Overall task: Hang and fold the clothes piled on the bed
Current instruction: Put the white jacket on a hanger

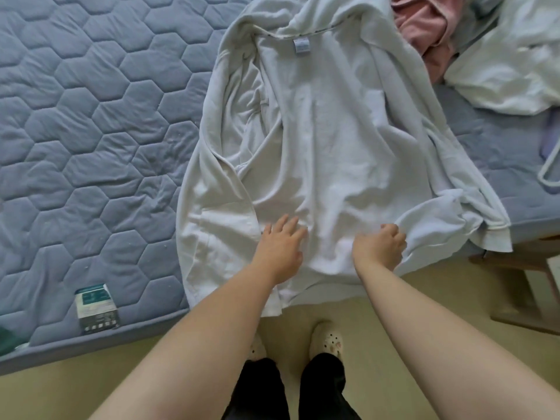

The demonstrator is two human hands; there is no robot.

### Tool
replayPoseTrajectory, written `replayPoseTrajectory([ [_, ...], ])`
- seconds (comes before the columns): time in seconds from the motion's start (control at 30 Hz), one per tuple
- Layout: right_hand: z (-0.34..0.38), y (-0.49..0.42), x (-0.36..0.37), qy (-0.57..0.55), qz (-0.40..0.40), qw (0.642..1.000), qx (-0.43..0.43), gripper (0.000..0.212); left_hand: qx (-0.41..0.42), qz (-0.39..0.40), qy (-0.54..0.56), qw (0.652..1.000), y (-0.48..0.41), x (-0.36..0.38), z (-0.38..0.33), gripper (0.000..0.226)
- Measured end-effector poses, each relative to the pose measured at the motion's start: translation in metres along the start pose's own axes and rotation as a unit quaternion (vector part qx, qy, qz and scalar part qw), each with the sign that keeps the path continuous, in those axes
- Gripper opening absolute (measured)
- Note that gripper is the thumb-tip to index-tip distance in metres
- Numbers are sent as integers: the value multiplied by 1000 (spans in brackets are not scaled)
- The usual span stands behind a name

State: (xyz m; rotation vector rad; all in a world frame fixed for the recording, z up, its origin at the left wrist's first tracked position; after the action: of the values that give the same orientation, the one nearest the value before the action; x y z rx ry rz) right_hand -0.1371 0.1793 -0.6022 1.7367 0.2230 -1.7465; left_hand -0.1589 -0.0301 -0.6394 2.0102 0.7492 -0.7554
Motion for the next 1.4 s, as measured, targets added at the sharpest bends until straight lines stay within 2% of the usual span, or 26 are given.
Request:
replayPoseTrajectory([
  [0.07,-58,-14,6,-94,0,985,147,62,24,-1,1,1000,-5,17,-28,65],
  [0.1,-82,-19,22,-155,29,966,207,77,33,0,-4,999,-8,26,-40,70],
  [0.13,-97,-23,41,-229,75,941,236,93,39,6,-11,999,-10,36,-50,76],
  [0.17,-109,-27,59,-304,120,911,251,98,45,14,-21,999,-12,47,-60,82],
  [0.23,-119,-28,69,-387,171,864,273,72,59,36,-48,996,-13,69,-79,93],
  [0.27,-123,-30,66,-395,178,859,273,60,64,45,-63,995,-13,79,-88,98],
  [0.37,-138,-39,63,-398,197,850,282,61,74,29,-89,993,-15,97,-109,106],
  [0.47,-134,-37,76,-444,280,807,271,41,90,-3,-131,987,-23,102,-126,109],
  [0.57,-139,-43,67,-486,261,790,268,39,123,-57,-143,980,-28,104,-147,120],
  [0.63,-133,-48,51,-514,232,788,247,31,95,-99,-106,985,-27,98,-153,120],
  [0.73,-103,-44,31,-552,267,759,218,15,-42,-77,-2,996,-30,89,-144,90],
  [0.77,-92,-46,22,-556,277,757,203,10,-79,-77,48,993,-30,81,-142,74],
  [0.8,-85,-51,11,-547,271,770,184,12,-97,-96,104,985,-31,71,-138,58],
  [0.83,-80,-61,1,-532,259,790,162,18,-105,-104,171,974,-33,59,-134,44],
  [0.9,-74,-74,-15,-503,237,822,127,28,-126,-69,309,940,-41,40,-116,25],
  [1.0,-64,-69,-19,-502,268,816,104,23,-157,-68,384,908,-48,3,-79,24],
  [1.07,-76,-59,-5,-423,286,853,108,29,-172,-91,391,900,-48,-15,-65,26],
  [1.13,-89,-42,18,-335,324,878,109,56,-173,-102,389,899,-45,-21,-67,26],
  [1.2,-96,-21,48,-286,388,867,123,72,-161,-100,374,908,-44,-20,-77,23],
  [1.27,-98,-15,65,-254,416,867,109,59,-146,-98,362,916,-43,-14,-86,24],
  [1.33,-101,-23,67,-211,389,893,85,29,-140,-109,347,921,-40,-13,-91,28],
  [1.4,-104,-34,57,-194,358,910,81,9,-133,-132,335,923,-35,-19,-97,28],
])
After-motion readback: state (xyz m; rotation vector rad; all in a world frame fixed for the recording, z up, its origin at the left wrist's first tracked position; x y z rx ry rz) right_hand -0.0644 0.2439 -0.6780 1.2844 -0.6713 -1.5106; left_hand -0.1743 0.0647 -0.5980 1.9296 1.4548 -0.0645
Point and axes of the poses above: each hand's wrist, its own y-axis away from the middle knuckle, its own x-axis out of the palm, z = x × y, the point moved 10 cm from there along -y, towards the middle knuckle, and after that the axes turned 5 degrees about y, right-handed, at the moved point
